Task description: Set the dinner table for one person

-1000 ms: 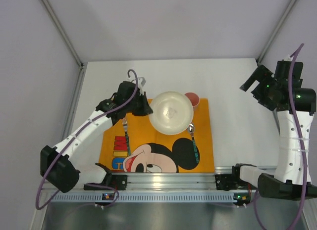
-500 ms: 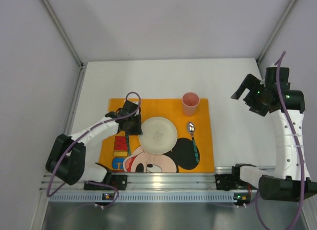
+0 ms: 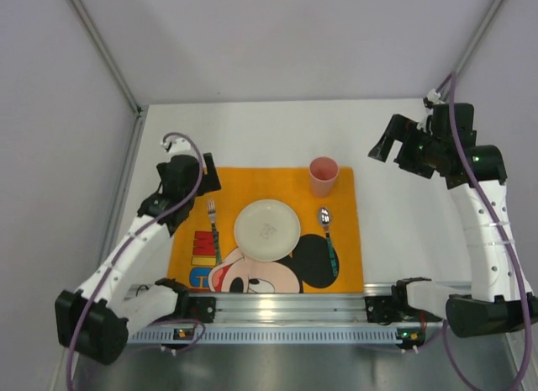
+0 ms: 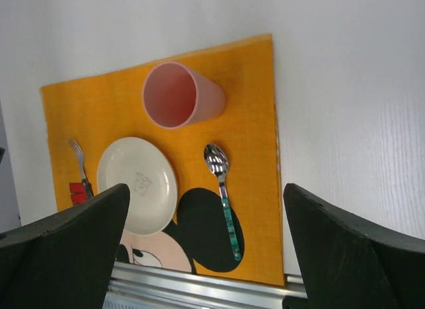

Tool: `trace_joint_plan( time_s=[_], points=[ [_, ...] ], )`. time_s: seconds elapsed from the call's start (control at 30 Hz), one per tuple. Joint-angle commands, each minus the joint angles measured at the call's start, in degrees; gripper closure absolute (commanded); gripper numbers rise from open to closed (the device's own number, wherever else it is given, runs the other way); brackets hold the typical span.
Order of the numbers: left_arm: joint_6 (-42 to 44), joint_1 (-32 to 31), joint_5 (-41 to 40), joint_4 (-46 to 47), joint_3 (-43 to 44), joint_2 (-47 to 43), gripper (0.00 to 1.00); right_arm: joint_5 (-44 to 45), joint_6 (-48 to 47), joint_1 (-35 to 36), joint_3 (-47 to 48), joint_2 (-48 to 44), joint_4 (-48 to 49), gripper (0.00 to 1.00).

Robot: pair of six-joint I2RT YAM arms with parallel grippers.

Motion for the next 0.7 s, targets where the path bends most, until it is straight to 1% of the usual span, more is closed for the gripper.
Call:
trace_joint_plan(
  time_s=[0.0, 0.03, 0.07, 0.1, 0.13, 0.17, 0.2, 0.23, 0.27, 0.3, 0.33, 0.37, 0.4, 0.43, 0.5, 0.53, 0.57, 0.6, 0.63, 0.67],
  points=[
    [9.4, 2.8, -7.4, 21.8, -13.8, -8.6, 0.01, -2.8, -1.7, 1.8, 3.6, 0.4, 5.3, 0.0],
    [10.8, 2.9, -7.5, 27.6, -17.4, -12.3, 0.01, -2.7, -1.7, 2.5, 3.6, 0.5, 5.3, 0.0],
    [13.7, 2.9, -7.6, 37.4, -21.1, -13.9, 0.01, -2.7, -1.7, 3.0, 3.5, 0.3, 5.8, 0.0],
    [16.0, 3.1, -7.4, 43.7, -28.8, -15.3, 0.01, -2.7, -1.8, 3.3, 2.8, -0.4, 6.0, 0.0],
    [20.9, 3.3, -7.3, 49.7, -32.6, -16.6, 0.01, -2.9, -1.9, 4.3, 2.4, -0.7, 6.3, 0.0],
    [22.2, 3.7, -7.3, 55.8, -36.2, -16.4, 0.01, -3.3, -2.2, 4.7, 2.0, -1.1, 6.8, 0.0],
    [22.3, 4.4, -3.5, 62.2, -39.4, -15.6, 0.01, -3.5, -2.2, 5.2, 1.6, -1.7, 7.0, 0.0],
    [21.4, 7.7, -1.9, 63.6, -39.5, -11.4, 0.01, -3.8, -2.2, 5.8, 0.9, -1.9, 7.3, 0.0],
    [20.5, 9.0, -1.2, 65.7, -39.6, -8.7, 0.01, -4.3, -2.1, 5.9, 0.6, -2.2, 7.8, 0.0],
    [20.3, 9.8, -0.2, 71.0, -40.7, -6.1, 0.01, -4.5, -2.1, 5.9, -0.1, -3.0, 8.1, 0.0],
    [19.1, 12.5, 4.3, 74.3, -41.0, -0.8, 0.01, -4.7, -2.2, 6.0, -0.4, -3.3, 9.2, 0.0],
    [18.1, 14.2, 7.2, 77.7, -41.5, 2.4, 0.01, -4.7, -2.1, 6.0, -0.7, -3.9, 9.7, 0.0],
    [17.3, 16.3, 9.0, 80.7, -41.4, 8.8, 0.01, -4.7, -2.3, 6.1, -1.1, -4.4, 10.2, 0.0],
    [18.0, 16.8, 10.5, 85.9, -40.5, 11.9, 0.02, -4.7, -2.3, 6.0, -1.1, -4.5, 10.8, 0.0],
    [20.5, 17.1, 12.6, 85.1, -36.4, 15.1, 0.01, -4.7, -2.4, 6.1, -1.0, -3.9, 11.5, 0.0],
    [20.5, 18.3, 13.3, 85.6, -35.2, 19.2, 0.02, -4.8, -2.4, 6.4, -0.7, -3.4, 11.5, 0.0],
    [20.2, 19.1, 15.5, 86.8, -34.1, 21.5, 0.02, -4.8, -2.3, 6.6, -0.7, -3.2, 12.0, 0.0],
    [20.2, 19.3, 16.6, 89.8, -34.9, 24.1, 0.02, -5.1, -2.2, 6.7, -0.8, -2.7, 12.4, 0.0],
    [20.1, 20.4, 17.6, 94.5, -35.0, 28.8, 0.03, -5.3, -2.1, 6.8, -1.3, -2.7, 13.6, 0.0],
    [19.7, 20.5, 18.3, 90.7, -33.8, 28.6, 0.02, -5.7, -1.8, 6.9, -1.6, -2.7, 14.2, 0.0]
  ],
)
